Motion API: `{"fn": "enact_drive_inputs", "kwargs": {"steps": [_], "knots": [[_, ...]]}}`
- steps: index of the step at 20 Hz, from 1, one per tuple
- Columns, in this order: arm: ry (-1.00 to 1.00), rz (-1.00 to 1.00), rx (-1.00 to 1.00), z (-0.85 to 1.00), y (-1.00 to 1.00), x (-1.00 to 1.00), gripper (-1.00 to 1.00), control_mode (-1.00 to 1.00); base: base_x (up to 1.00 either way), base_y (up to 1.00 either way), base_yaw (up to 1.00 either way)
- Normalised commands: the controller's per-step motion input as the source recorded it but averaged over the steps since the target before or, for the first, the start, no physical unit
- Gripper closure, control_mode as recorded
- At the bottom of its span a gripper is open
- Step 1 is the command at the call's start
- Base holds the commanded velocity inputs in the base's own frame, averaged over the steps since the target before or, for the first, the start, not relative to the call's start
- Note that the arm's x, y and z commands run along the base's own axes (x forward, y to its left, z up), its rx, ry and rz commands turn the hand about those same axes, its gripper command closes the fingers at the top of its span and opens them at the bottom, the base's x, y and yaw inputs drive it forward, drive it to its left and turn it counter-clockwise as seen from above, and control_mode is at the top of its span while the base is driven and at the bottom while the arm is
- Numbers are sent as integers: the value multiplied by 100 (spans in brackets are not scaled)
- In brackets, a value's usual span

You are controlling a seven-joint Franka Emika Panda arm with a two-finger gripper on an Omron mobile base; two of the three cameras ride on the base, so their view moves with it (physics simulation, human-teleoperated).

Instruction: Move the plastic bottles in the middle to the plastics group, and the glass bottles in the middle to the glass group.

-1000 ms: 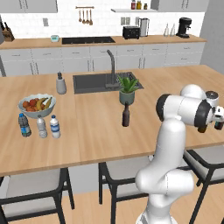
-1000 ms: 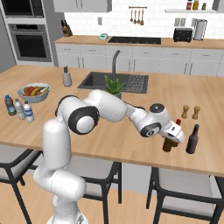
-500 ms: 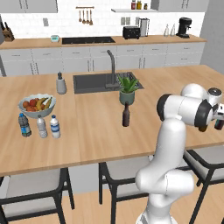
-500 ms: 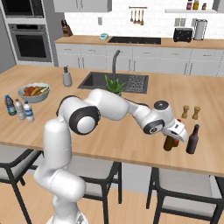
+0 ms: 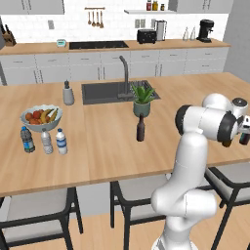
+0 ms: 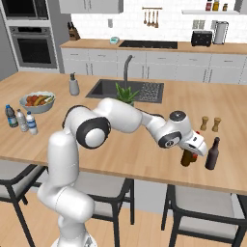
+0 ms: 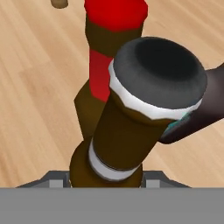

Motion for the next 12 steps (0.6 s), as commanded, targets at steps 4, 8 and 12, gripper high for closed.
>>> {"fn": "enact_drive_inputs", "kwargs": {"steps": [4,8,12], "knots": [[0,0,0,0,0,0,-100,-100,0,0,0],[0,0,0,0,0,0,-100,-100,0,0,0],[0,0,0,0,0,0,-100,-100,0,0,0]]}}
